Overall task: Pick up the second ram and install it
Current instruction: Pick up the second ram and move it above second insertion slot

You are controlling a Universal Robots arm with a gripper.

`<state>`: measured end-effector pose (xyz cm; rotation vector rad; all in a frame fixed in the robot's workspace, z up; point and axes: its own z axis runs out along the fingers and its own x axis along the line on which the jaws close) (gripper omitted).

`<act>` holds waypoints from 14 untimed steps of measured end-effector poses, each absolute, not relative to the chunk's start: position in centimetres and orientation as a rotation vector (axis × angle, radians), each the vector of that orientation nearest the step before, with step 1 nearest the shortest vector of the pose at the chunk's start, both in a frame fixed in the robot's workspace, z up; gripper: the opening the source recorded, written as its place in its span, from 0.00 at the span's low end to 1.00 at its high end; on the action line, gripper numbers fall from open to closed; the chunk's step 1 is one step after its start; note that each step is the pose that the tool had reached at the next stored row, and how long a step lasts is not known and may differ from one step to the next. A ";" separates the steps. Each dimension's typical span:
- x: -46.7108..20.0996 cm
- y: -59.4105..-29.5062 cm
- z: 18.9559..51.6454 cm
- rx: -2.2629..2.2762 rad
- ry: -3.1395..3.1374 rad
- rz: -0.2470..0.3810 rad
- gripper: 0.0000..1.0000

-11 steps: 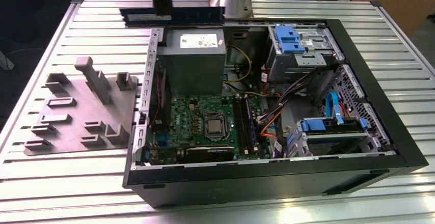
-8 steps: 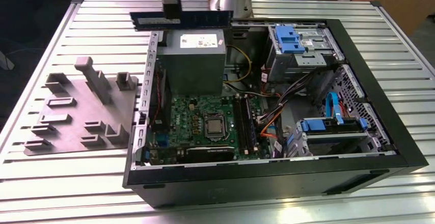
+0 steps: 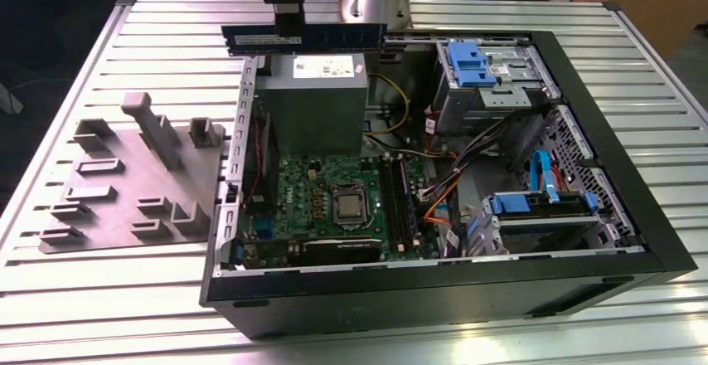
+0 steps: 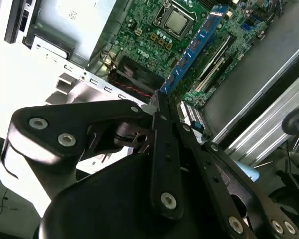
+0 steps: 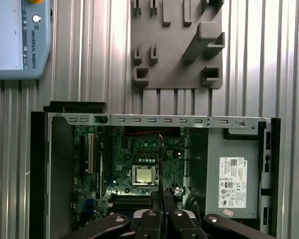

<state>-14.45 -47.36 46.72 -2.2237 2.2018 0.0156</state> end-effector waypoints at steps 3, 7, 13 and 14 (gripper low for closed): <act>-14.3 -47.4 46.4 -2.224 2.202 0.016 0.12; -13.5 -47.4 45.7 -2.226 2.204 0.020 0.12; -12.3 -47.4 44.6 -2.228 2.206 0.026 0.12; -12.2 -47.4 44.4 -2.228 2.206 0.026 0.12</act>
